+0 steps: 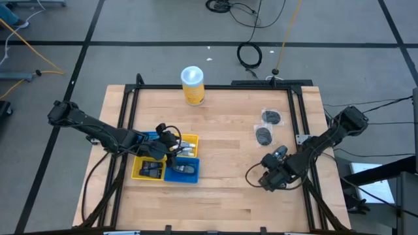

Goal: Pick & Place Travel size toiletries
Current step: Put the black hairbrush into the top blue bin

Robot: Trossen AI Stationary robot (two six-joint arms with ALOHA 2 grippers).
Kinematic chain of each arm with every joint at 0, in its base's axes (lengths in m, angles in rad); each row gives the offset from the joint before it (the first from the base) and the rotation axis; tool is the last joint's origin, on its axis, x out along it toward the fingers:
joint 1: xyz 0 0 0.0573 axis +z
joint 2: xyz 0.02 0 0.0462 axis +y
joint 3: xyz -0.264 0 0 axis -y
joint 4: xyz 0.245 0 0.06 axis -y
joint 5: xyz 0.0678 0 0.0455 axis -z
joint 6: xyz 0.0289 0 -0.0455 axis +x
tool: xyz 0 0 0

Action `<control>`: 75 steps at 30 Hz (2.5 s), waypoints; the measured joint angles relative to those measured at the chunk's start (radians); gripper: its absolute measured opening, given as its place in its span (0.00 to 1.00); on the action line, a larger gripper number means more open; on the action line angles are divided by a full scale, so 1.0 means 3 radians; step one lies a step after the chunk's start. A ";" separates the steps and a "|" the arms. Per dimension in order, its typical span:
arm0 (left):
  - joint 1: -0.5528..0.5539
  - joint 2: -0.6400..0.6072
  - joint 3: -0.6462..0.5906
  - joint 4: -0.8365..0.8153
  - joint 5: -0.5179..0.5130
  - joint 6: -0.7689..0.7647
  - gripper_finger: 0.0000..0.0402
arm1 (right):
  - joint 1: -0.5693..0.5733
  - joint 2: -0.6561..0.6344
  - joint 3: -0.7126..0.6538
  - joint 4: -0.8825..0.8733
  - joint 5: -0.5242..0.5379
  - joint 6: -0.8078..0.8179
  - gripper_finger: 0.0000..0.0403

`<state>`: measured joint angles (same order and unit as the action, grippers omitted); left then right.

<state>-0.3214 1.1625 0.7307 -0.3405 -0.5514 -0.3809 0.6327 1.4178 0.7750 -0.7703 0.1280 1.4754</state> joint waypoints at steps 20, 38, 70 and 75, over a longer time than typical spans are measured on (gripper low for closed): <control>0.0000 0.0003 0.0000 0.0007 0.0002 -0.0108 0.53 | -0.0032 0.0009 -0.0267 0.1315 0.0301 -0.1169 0.02; -0.0328 0.0978 -0.0001 0.2205 0.0333 0.1726 0.53 | -0.0242 0.0318 -0.0263 0.5971 0.1349 -0.5522 0.00; 0.0020 0.1520 -0.0001 0.3572 -0.0327 0.1066 0.53 | -0.0869 0.1106 -0.0258 0.6954 0.2184 -0.4856 0.00; 0.0078 0.1521 -0.0001 0.3507 -0.0315 0.0834 0.53 | -0.0870 0.1137 -0.0258 0.7023 0.2099 -0.4855 0.00</control>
<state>-0.2980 1.6188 0.7303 0.7118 -0.6459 -0.1306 0.3717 1.7588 0.6975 1.3366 0.7576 0.0189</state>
